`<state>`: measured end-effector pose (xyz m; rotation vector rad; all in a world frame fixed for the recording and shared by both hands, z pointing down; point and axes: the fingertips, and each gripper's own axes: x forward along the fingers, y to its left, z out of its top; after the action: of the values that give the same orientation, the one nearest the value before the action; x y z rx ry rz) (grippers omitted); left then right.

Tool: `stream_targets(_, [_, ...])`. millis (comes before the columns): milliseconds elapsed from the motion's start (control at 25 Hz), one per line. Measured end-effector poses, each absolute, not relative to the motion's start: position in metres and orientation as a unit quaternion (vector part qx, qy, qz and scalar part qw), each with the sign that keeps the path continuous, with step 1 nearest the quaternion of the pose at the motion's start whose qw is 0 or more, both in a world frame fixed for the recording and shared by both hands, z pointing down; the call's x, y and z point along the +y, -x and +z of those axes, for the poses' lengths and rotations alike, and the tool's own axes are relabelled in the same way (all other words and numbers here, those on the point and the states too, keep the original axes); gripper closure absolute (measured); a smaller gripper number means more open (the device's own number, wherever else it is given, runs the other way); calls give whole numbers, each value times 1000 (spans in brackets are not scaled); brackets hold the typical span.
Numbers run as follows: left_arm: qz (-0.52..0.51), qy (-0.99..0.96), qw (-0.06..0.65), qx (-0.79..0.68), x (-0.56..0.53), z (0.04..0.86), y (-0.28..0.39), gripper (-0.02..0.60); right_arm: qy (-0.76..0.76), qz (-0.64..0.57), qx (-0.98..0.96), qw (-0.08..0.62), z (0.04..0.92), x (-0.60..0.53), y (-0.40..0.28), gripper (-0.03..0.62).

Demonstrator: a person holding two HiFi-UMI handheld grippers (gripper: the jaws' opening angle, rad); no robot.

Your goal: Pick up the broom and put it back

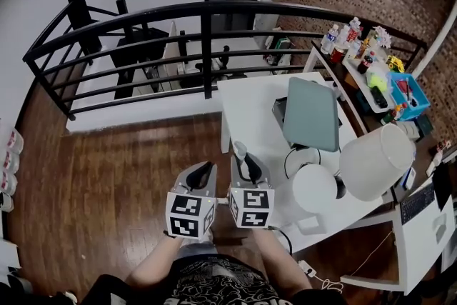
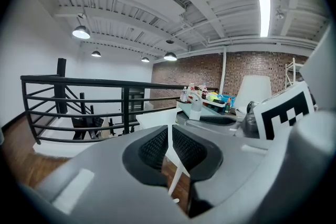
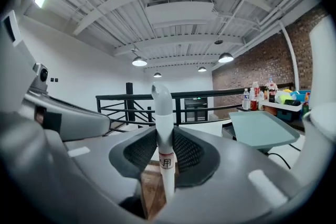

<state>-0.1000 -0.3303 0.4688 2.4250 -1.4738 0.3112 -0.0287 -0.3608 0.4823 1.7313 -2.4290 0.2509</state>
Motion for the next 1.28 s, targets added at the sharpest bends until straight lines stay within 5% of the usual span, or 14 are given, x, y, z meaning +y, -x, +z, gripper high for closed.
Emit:
stream_targets(640, [74, -825, 123, -546, -304, 434, 127, 576, -525, 25, -851, -4, 371, -311, 73, 508])
stream_targets(1280, [75, -823, 122, -549, -300, 433, 143, 575, -533, 4, -846, 3, 371, -314, 87, 510])
